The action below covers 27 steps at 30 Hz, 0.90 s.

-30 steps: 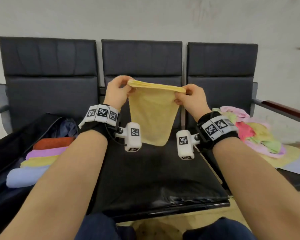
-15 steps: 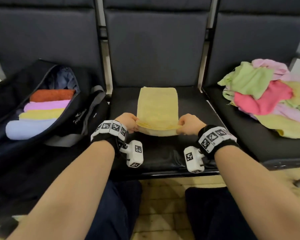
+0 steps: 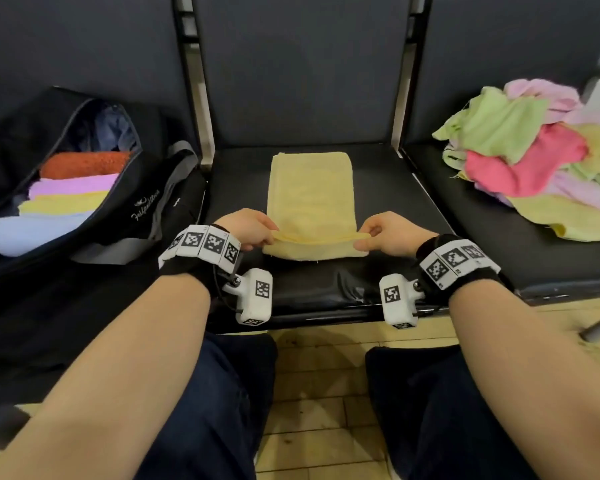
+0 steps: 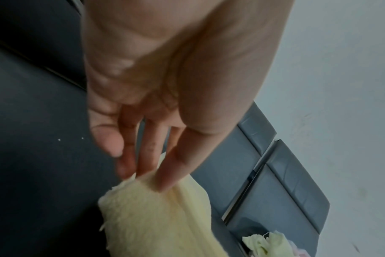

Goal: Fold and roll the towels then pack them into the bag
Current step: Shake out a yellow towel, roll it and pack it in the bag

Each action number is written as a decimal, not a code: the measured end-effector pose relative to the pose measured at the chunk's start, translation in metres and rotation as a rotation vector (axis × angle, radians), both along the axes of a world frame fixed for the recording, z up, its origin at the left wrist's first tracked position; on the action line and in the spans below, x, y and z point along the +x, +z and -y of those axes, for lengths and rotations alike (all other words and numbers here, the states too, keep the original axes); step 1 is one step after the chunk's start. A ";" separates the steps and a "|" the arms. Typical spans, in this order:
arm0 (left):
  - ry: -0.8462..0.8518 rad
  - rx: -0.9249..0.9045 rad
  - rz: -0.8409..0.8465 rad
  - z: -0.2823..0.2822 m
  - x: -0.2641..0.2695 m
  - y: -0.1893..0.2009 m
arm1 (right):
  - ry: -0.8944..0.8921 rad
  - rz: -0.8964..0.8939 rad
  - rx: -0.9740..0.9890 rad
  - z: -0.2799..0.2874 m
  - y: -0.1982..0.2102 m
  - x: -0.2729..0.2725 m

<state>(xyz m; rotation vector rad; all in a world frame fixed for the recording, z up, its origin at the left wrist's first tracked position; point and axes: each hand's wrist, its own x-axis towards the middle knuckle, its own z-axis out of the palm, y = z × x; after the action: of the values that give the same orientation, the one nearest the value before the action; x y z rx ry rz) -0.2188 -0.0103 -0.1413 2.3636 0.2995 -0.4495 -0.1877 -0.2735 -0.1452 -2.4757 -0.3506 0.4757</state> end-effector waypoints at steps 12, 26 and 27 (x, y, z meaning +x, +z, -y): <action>0.059 -0.269 -0.172 0.001 0.003 -0.009 | -0.028 -0.015 0.084 0.009 -0.020 -0.002; 0.034 -0.048 -0.106 0.021 0.004 -0.014 | -0.156 0.080 -0.132 -0.001 -0.034 0.000; -0.011 0.004 -0.074 0.023 0.003 -0.015 | -0.130 0.152 -0.164 -0.003 -0.035 0.000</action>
<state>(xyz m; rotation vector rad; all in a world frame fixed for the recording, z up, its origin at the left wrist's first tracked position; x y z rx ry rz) -0.2162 -0.0331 -0.1563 2.3572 0.3216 -0.5425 -0.1876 -0.2709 -0.1797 -2.6819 -0.2164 0.2732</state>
